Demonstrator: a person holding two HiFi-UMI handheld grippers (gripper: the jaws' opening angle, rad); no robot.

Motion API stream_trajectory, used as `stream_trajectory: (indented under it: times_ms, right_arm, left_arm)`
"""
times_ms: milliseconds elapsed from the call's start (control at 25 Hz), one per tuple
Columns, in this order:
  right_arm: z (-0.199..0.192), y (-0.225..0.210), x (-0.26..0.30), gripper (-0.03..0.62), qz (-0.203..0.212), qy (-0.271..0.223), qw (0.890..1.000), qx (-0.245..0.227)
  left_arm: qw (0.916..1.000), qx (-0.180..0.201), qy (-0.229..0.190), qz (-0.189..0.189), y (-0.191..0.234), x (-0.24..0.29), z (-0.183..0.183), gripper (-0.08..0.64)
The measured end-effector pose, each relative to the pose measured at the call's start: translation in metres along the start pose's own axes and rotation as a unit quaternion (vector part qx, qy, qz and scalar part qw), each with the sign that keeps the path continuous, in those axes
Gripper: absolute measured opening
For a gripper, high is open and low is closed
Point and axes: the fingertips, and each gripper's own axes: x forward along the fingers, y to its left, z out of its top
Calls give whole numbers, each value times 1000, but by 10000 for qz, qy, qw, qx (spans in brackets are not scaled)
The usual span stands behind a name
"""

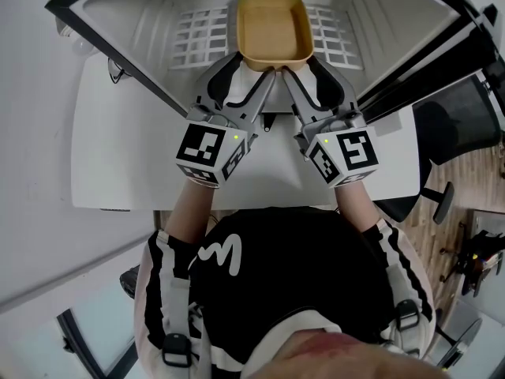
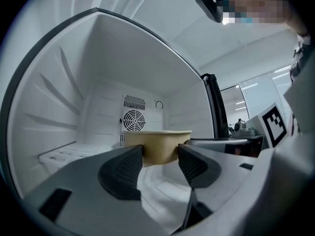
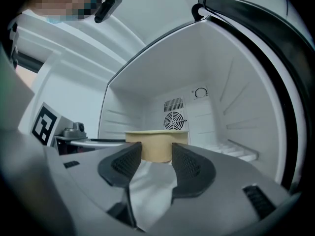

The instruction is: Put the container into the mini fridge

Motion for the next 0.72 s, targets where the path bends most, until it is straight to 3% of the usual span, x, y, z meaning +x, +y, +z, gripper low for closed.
stream_trajectory:
  times_ms: [720]
  right_arm:
    - [-2,-5,10,201,-78,56,9996,246]
  left_arm:
    - [9999,47,88,41,6,9,0,232]
